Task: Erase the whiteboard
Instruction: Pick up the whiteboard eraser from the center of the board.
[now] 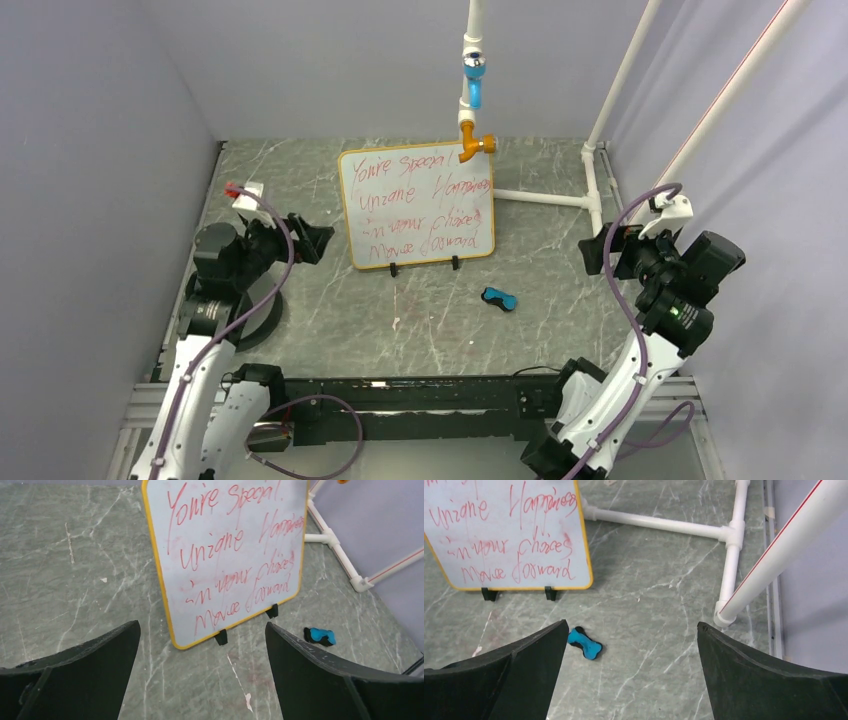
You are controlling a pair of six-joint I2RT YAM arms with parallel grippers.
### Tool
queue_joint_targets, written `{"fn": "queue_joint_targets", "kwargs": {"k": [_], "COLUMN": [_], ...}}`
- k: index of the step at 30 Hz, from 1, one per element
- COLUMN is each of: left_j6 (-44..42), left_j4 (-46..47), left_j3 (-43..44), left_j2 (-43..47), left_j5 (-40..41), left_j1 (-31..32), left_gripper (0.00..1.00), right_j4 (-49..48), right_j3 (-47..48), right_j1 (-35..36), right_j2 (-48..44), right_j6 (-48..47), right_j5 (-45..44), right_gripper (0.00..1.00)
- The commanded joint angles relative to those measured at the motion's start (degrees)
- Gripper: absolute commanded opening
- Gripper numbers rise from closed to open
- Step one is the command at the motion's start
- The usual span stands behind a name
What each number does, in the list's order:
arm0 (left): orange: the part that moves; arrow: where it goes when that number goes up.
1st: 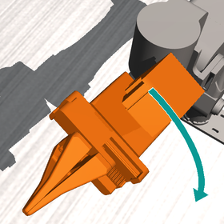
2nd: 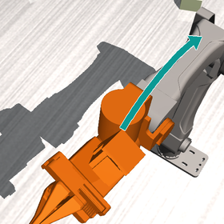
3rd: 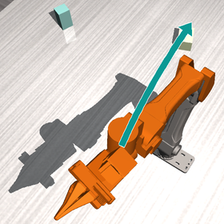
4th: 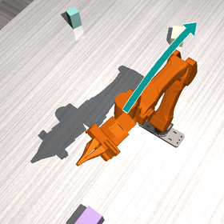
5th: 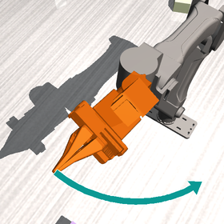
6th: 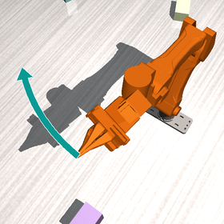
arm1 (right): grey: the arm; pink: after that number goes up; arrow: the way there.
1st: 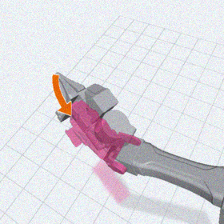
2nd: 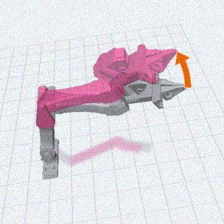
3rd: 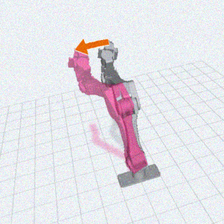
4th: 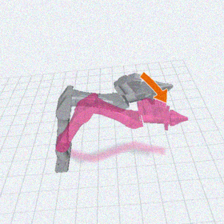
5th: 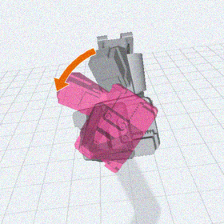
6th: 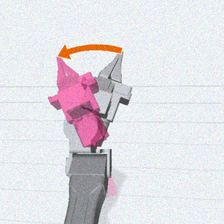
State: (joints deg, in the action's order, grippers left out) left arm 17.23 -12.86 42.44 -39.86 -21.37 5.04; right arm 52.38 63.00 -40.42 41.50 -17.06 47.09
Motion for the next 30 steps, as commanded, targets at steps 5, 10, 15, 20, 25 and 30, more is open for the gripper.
{"fn": "queue_joint_targets", "kwargs": {"k": [5,10,15,20,25,30], "left_j6": [-4.12,-4.65,-6.15,-6.60,-6.92,-7.00], "left_j4": [-5.99,-5.07,-3.82,-4.80,-4.80,-4.52], "left_j3": [-1.91,-7.71,-8.41,-8.35,-8.41,-8.55], "left_j2": [5.08,6.95,9.66,10.10,10.32,10.15], "left_j5": [-4.83,-7.01,-8.93,-6.86,-6.10,-5.94], "left_j1": [-0.20,-0.27,-0.29,-0.29,-0.46,-1.19], "left_gripper": [0.99,0.99,0.99,0.99,0.99,0.99], "right_j4": [9.44,8.44,-5.72,-13.52,-20.05,-22.96], "right_j3": [-1.53,-3.05,-12.00,-16.98,-18.83,-21.29], "right_j1": [-0.06,18.64,47.03,60.41,61.39,61.40], "right_j2": [3.53,8.00,8.00,13.18,16.79,18.80], "right_j6": [-21.73,-26.88,-18.64,-18.36,-14.79,-12.99], "right_j5": [21.16,12.86,-10.60,-26.11,-30.37,-31.45], "right_gripper": [1.00,1.00,1.00,1.00,1.00,0.98]}}
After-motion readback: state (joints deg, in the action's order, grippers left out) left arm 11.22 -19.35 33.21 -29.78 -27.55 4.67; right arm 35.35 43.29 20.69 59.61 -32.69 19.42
